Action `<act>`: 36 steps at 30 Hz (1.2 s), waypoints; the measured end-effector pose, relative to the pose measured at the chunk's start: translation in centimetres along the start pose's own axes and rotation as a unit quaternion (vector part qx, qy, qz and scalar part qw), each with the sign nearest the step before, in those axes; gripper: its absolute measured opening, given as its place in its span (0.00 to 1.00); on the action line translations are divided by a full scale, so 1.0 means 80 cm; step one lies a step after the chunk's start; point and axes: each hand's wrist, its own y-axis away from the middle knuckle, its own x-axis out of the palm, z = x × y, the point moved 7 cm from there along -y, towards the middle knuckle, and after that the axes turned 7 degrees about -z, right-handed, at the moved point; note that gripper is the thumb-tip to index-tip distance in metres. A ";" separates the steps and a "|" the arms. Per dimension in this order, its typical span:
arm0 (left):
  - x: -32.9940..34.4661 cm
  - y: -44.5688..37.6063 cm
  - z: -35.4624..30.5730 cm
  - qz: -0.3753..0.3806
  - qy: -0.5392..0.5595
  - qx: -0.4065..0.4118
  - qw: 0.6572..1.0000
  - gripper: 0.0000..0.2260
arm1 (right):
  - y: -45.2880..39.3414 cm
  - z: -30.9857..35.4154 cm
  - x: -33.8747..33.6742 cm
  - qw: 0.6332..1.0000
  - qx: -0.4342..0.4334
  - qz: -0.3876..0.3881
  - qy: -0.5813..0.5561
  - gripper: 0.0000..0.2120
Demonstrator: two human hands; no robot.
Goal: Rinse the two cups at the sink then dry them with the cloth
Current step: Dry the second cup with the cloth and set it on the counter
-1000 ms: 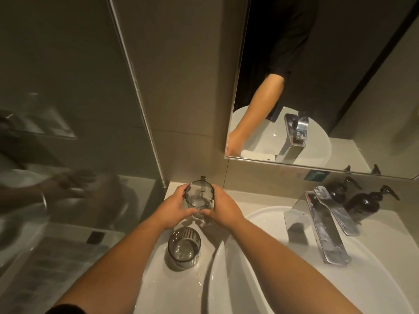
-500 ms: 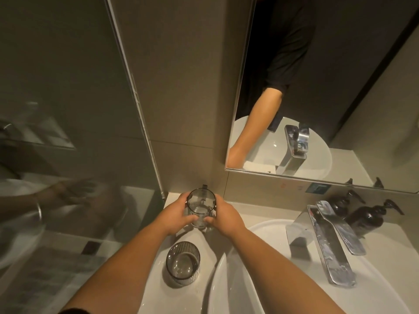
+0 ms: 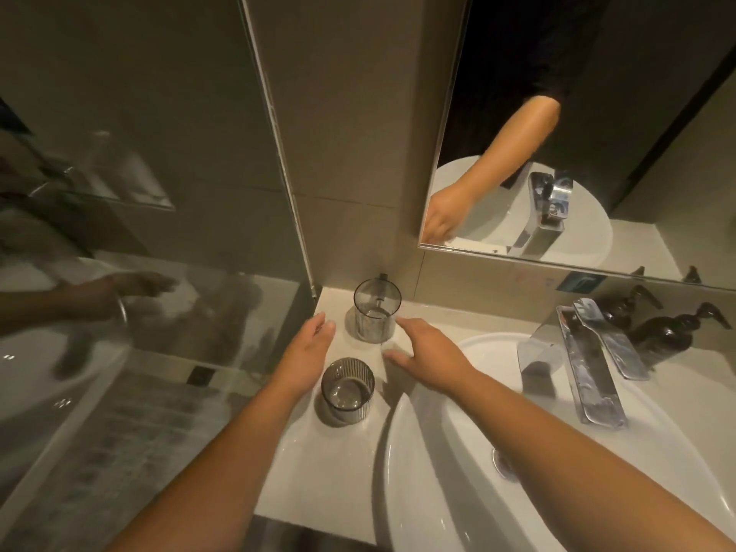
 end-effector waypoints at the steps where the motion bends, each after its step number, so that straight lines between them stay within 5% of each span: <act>1: -0.002 0.015 0.010 0.007 0.021 0.001 1.000 0.23 | 0.013 0.009 0.005 0.999 -0.022 0.026 0.004 0.34; 5: 0.012 0.066 0.052 0.110 -0.028 -0.002 0.994 0.41 | 0.045 0.038 0.042 0.985 -0.078 0.138 0.061 0.41; 9: 0.016 0.071 0.057 0.118 -0.119 0.015 0.986 0.51 | 0.040 0.042 0.058 0.988 -0.058 0.123 0.072 0.32; 21: 0.015 0.125 -0.060 0.102 -0.023 0.146 0.984 0.40 | 0.115 0.060 -0.091 0.988 -0.046 0.022 -0.145 0.28; 26: 0.060 0.187 -0.100 0.128 -0.029 0.179 0.975 0.37 | 0.201 0.029 -0.149 0.993 -0.031 -0.016 -0.115 0.27; 29: 0.088 0.223 -0.099 0.122 -0.028 0.185 0.975 0.38 | 0.280 -0.014 -0.167 0.998 -0.009 -0.060 0.014 0.26; 36: 0.144 0.307 -0.067 0.088 -0.039 0.164 0.982 0.36 | 0.473 -0.069 -0.060 0.980 -0.102 0.110 0.130 0.33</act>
